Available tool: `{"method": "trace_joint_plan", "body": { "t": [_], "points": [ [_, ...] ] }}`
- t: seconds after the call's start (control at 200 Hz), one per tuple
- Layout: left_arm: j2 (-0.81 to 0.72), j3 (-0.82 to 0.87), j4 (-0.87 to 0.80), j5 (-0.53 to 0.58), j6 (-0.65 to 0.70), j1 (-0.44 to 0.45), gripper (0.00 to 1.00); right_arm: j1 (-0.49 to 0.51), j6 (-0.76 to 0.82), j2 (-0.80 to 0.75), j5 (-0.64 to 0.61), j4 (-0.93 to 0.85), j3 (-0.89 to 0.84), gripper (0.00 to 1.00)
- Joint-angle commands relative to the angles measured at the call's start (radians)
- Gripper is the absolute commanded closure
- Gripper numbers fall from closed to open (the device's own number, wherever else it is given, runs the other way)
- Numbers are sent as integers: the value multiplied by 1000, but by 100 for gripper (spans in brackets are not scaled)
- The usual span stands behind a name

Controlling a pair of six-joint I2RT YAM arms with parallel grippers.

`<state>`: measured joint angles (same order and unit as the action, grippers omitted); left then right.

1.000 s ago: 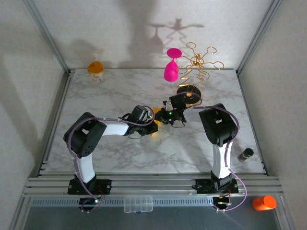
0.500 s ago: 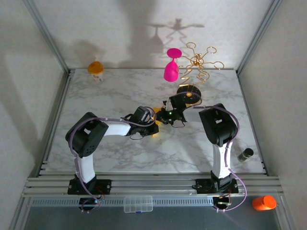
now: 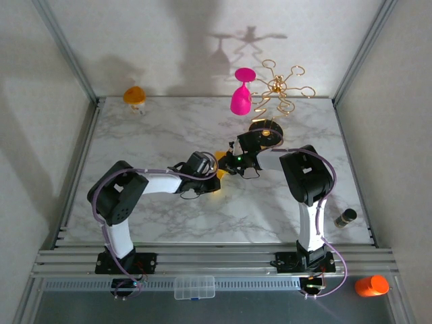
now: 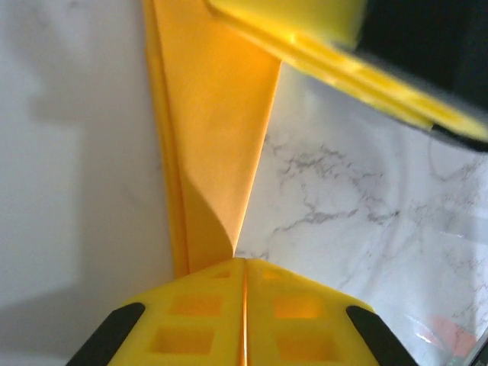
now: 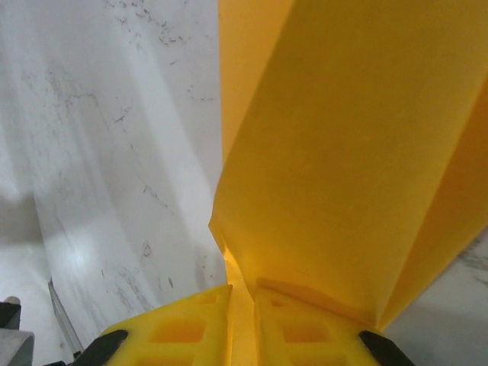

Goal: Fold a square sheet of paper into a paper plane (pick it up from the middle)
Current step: Fold the wing for the fifth time at the center of the table.

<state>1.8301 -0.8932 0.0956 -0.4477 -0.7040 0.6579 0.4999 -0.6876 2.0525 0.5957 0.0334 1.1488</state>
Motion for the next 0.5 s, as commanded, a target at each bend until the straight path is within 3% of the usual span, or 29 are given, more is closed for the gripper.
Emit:
{"method": "trace_joint_plan", "body": {
  "t": [0.0,0.31,0.491],
  "points": [
    [-45,42,-100,-6,17,14,91,23,33,140,-198,-49,-26,83],
    [-92,25,-175,20,73,20,92,22,28,141,-204,-53,-25,84],
    [-175,-11,-87,37,42,1,92,22,13,127,-198,-47,-32,84]
  ]
}}
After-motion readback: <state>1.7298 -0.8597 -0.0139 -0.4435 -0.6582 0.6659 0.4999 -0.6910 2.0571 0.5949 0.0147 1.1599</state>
